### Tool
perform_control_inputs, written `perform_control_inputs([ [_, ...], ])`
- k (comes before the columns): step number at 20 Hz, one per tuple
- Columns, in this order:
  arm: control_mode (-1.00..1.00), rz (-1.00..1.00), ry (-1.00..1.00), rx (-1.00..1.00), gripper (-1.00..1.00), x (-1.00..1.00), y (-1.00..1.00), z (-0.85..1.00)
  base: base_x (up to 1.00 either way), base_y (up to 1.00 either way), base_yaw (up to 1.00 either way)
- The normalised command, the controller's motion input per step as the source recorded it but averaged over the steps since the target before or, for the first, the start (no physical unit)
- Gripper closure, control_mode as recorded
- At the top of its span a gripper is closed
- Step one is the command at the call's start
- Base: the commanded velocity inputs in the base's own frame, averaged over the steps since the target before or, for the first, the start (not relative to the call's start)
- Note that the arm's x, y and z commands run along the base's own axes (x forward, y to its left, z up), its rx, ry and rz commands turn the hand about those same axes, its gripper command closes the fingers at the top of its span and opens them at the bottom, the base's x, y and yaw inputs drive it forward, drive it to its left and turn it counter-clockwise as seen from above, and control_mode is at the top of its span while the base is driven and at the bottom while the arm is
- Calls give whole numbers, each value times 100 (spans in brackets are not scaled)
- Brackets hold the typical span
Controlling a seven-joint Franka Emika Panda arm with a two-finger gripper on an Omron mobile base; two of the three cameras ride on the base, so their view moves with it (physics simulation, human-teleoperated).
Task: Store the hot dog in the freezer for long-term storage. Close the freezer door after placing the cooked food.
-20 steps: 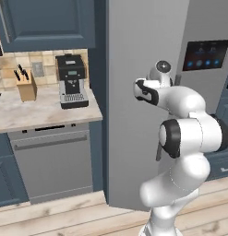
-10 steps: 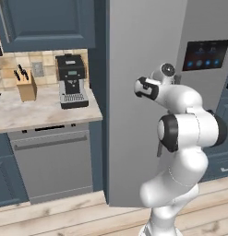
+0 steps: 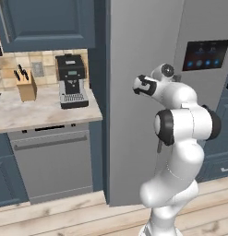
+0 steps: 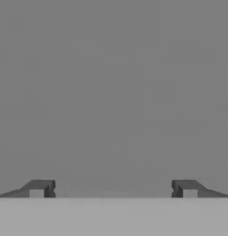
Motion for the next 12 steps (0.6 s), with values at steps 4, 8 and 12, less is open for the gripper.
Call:
perform_control_inputs([
  [4, -100, 0, 9, 0, -100, 44, 0, 14, 0, 0, 0],
  [8, -100, 0, 4, 0, -100, 44, 0, 5, 0, 0, 0],
  [12, -100, 0, 0, 0, -100, 39, 0, 0, 0, 0, 0],
])
